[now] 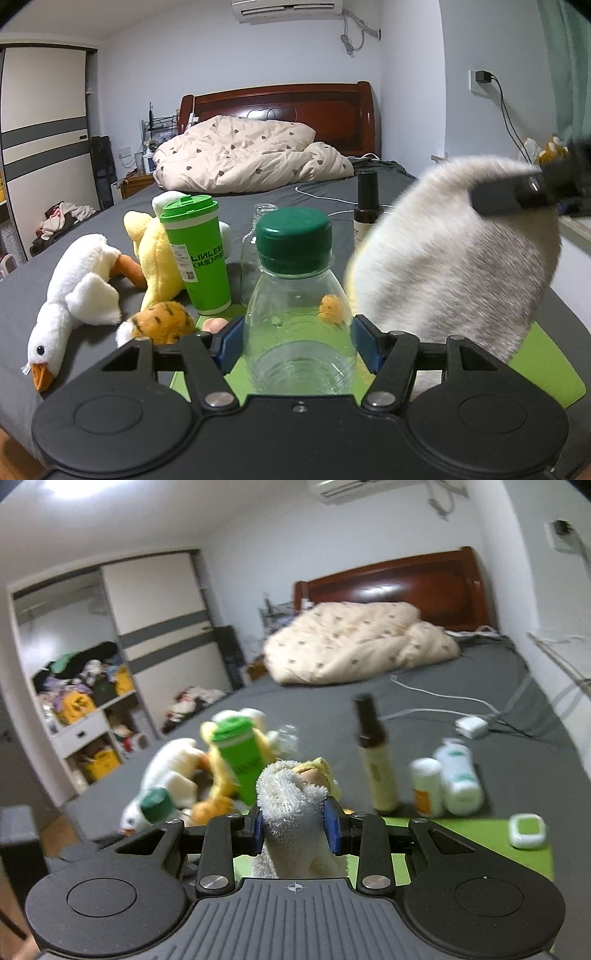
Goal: Clean container
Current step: 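Lift the towel with the right gripper and press it against the held bottle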
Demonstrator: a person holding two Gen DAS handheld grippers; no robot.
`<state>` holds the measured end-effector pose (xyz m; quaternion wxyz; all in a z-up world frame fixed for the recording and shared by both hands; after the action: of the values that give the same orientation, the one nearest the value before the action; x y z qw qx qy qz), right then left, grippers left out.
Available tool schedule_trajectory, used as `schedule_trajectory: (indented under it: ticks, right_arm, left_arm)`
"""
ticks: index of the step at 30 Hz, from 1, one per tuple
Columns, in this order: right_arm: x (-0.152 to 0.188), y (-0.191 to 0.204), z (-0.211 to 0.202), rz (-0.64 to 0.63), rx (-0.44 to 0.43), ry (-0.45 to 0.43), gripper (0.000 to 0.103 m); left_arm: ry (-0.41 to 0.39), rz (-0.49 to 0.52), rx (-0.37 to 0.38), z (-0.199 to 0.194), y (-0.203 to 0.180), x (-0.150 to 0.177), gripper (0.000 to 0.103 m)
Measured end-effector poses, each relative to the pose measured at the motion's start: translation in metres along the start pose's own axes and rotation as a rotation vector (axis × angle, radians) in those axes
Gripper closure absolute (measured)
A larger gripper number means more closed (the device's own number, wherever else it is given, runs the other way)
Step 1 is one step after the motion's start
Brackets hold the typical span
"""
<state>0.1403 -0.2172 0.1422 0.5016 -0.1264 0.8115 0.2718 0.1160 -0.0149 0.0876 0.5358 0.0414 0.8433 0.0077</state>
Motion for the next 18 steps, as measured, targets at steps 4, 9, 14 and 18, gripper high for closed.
schedule_trajectory:
  ticks: [4, 9, 14, 18]
  right_arm:
    - [-0.007, 0.015, 0.008, -0.013, -0.046, -0.003, 0.07]
    - [-0.016, 0.034, 0.019, -0.03, -0.102, -0.007, 0.07]
    - [-0.01, 0.038, 0.008, -0.027, -0.127, 0.008, 0.07]
    - [-0.007, 0.043, 0.013, -0.027, -0.135, 0.021, 0.07]
  left_arm:
    - [-0.005, 0.012, 0.018, -0.001, 0.001, 0.001, 0.042]
    - [-0.019, 0.027, 0.044, 0.0, 0.0, 0.002, 0.042]
    - [-0.044, 0.065, 0.092, 0.002, 0.0, 0.004, 0.042]
    - [-0.057, 0.094, 0.152, 0.008, 0.004, 0.004, 0.042]
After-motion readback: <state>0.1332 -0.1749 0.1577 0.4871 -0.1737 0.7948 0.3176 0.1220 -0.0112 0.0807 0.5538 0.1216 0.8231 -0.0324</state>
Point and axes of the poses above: each gripper's, at about its wrist camera, not at the fingertips, and z roughly the way its jaws point, y to its left, x to its underside, the point moved 3 cm from there along z, roughly the way its jaws point, and after that the axes turned 3 degrees about -y, right-handed, at the moved point
